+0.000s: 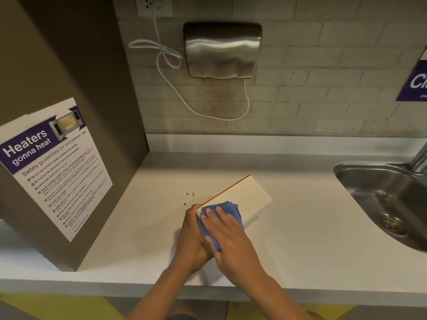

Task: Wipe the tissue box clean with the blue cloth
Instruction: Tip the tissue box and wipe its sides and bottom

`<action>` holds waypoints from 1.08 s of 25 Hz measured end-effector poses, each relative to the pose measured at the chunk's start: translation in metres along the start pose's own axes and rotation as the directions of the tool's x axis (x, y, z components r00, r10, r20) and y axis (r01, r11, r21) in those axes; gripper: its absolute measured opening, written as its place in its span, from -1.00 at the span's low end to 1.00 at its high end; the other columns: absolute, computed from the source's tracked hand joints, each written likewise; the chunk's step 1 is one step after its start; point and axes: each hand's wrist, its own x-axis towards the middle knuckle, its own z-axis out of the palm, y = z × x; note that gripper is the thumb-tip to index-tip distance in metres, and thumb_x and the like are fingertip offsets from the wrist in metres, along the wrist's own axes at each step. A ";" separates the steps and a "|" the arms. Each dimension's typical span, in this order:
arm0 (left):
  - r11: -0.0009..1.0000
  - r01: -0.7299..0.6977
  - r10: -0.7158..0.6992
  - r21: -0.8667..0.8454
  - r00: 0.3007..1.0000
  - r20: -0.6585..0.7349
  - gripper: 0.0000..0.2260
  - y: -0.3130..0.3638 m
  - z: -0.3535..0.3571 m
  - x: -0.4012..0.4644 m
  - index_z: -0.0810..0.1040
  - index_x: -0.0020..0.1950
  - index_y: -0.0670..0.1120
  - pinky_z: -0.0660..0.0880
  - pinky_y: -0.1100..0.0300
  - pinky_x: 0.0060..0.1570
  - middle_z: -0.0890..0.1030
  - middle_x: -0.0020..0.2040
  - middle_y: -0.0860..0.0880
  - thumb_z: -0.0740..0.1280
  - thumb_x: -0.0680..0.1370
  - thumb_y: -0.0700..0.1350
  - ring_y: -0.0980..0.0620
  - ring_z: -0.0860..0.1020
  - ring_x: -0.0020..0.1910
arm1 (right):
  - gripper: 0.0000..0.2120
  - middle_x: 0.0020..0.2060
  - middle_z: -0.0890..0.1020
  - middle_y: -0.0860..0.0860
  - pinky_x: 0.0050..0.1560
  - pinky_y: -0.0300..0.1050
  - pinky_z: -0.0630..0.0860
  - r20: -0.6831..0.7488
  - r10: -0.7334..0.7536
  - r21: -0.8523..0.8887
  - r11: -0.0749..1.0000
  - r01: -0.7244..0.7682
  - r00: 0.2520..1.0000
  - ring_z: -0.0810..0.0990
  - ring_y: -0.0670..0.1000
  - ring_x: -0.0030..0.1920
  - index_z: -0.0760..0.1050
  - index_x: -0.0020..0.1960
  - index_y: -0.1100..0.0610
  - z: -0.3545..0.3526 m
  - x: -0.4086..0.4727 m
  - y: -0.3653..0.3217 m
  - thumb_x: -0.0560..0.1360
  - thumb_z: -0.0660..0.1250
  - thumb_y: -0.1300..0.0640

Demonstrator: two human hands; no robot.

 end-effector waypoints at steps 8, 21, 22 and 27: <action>0.998 -0.041 0.040 0.040 0.999 0.036 -0.49 -0.001 -0.005 0.003 0.30 0.36 0.14 0.47 0.30 0.25 0.49 0.26 0.16 0.46 0.52 0.18 0.28 0.49 0.23 | -0.46 0.53 0.12 -0.14 0.49 -0.02 -0.01 0.095 -0.016 0.062 0.998 0.010 0.995 -0.04 -0.10 0.53 0.11 0.54 -0.01 -0.013 -0.004 -0.005 0.58 0.09 0.00; 0.753 -0.430 0.270 0.498 0.892 0.363 -0.04 0.088 -0.060 0.055 0.19 0.48 0.08 0.32 0.15 0.27 0.35 0.31 0.13 0.57 0.23 0.32 0.09 0.35 0.23 | 0.22 0.49 -0.30 -0.28 0.48 -0.13 -0.09 0.214 0.086 0.265 0.954 -0.142 0.973 -0.32 -0.17 0.49 -0.34 0.53 -0.10 -0.092 0.036 0.031 0.25 0.49 -0.29; 0.721 -0.452 0.269 0.525 0.881 0.389 -0.04 0.094 -0.062 0.058 0.19 0.48 0.06 0.33 0.10 0.28 0.36 0.33 0.10 0.56 0.23 0.33 0.06 0.37 0.23 | 0.26 0.48 -0.27 -0.32 0.47 -0.14 -0.06 0.253 0.085 0.288 0.944 -0.159 0.964 -0.30 -0.20 0.49 -0.33 0.52 -0.15 -0.099 0.043 0.036 0.19 0.53 -0.29; 0.677 -0.492 0.259 0.547 0.855 0.449 -0.03 0.114 -0.060 0.062 0.19 0.50 0.02 0.35 0.05 0.28 0.37 0.33 0.06 0.56 0.22 0.26 0.00 0.38 0.23 | 0.20 0.40 0.06 -0.32 0.32 -0.21 0.30 0.306 0.050 0.317 0.936 -0.151 0.951 0.15 -0.19 0.41 -0.13 0.47 -0.26 -0.118 0.052 0.047 0.10 0.61 -0.18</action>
